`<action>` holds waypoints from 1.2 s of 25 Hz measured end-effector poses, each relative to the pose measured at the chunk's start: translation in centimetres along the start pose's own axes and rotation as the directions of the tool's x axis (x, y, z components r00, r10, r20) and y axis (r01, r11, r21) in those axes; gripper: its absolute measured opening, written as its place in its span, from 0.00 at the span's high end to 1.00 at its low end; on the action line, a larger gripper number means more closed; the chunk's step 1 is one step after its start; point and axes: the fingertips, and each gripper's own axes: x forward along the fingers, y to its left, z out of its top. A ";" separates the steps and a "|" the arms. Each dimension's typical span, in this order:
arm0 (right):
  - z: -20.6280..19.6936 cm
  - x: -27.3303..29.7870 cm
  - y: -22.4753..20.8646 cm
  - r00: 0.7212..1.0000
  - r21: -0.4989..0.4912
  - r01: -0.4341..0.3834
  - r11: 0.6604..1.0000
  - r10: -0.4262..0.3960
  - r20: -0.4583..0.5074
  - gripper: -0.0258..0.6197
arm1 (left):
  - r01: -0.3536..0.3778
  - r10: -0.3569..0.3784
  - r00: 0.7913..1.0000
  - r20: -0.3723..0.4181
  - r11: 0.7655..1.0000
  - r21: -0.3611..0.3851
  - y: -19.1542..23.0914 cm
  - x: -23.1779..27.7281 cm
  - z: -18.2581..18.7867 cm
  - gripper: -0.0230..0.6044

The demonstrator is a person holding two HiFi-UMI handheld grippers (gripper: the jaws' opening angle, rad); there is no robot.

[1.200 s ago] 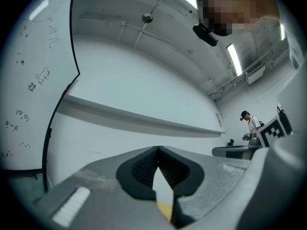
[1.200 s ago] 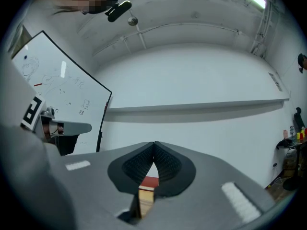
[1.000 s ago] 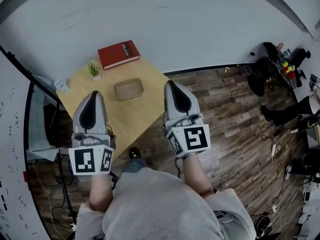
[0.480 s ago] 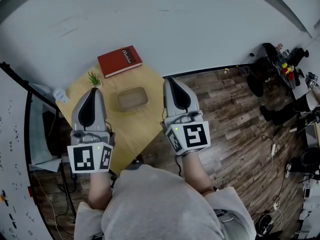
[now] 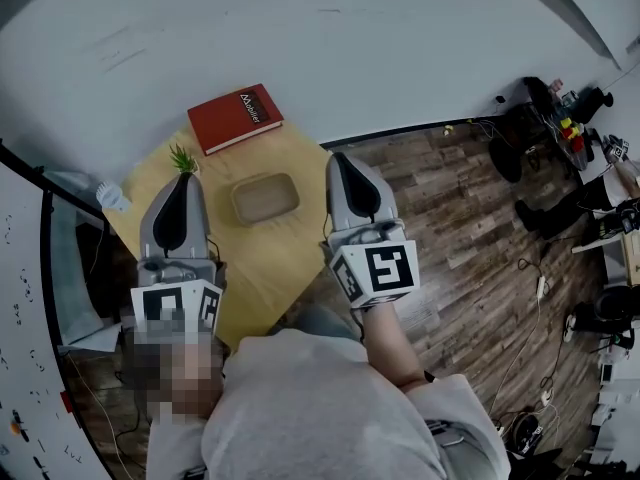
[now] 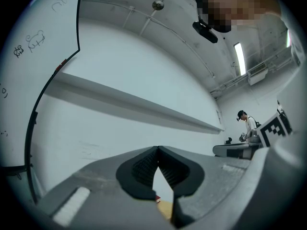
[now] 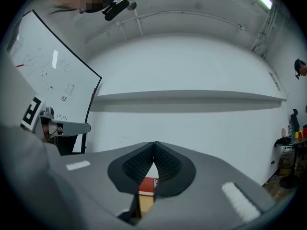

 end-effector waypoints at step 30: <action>-24.5 5.9 -0.9 0.737 0.241 -0.091 0.966 0.228 -0.637 0.92 | -0.219 0.016 0.804 -0.594 0.937 -0.271 2.3 2.4 -24.7 0.93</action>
